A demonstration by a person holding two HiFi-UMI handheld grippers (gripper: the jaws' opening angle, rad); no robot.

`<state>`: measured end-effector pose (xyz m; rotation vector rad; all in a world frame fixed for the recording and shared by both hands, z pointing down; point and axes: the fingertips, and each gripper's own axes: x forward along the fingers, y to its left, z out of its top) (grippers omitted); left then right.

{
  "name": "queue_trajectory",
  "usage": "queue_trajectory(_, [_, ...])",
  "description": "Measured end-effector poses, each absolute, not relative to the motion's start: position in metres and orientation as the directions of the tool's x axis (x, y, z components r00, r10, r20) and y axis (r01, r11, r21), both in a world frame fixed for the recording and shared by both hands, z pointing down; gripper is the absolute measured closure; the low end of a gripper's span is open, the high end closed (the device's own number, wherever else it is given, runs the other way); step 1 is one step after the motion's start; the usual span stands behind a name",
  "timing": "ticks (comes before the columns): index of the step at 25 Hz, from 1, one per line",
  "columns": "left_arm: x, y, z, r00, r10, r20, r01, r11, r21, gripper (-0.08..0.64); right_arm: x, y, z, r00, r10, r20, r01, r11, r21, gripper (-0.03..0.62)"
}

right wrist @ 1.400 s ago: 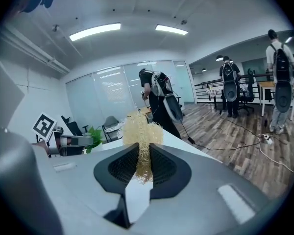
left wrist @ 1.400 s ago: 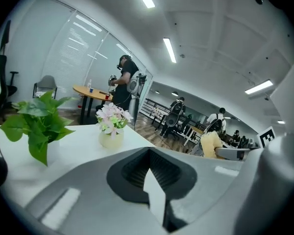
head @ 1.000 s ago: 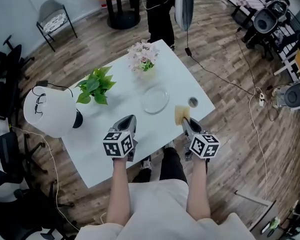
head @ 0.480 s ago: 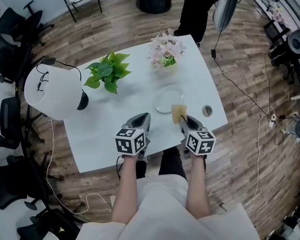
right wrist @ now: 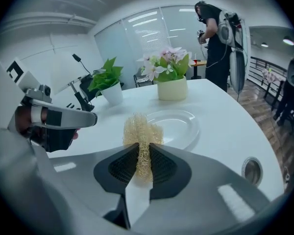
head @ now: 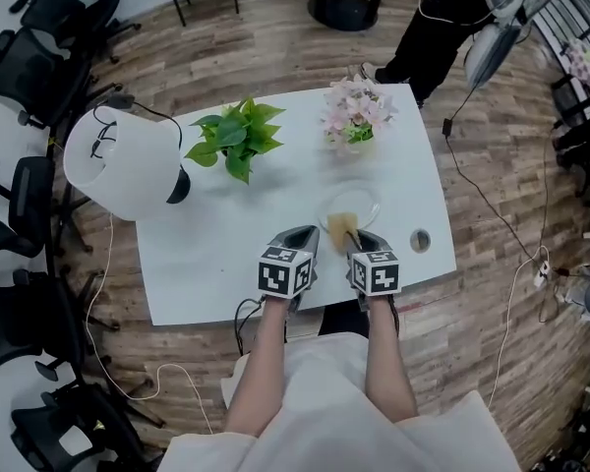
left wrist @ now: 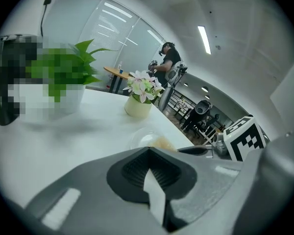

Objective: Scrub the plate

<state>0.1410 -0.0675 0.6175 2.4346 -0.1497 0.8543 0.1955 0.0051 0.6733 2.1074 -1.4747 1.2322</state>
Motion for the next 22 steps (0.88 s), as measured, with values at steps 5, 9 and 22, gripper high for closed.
queue_trajectory(5, [0.144,-0.072,0.626,0.776,0.054,0.629,-0.311,-0.834,0.456,0.560,0.193,-0.014,0.678,0.080,-0.590,0.803,-0.923,-0.347,-0.163,0.509])
queue_trajectory(9, [0.143,-0.074,0.630,0.766,0.041,0.641,-0.333,-0.828,0.451,0.558,0.186,-0.030,0.676,0.048,-0.561,0.827,-0.966,-0.237,-0.104,0.509])
queue_trajectory(22, [0.160,-0.092,0.634,0.771,-0.098,0.629,-0.468,-0.757,0.456,0.560,0.195,-0.044,0.687,-0.104,-0.541,0.835,-0.973,-0.119,-0.198,0.509])
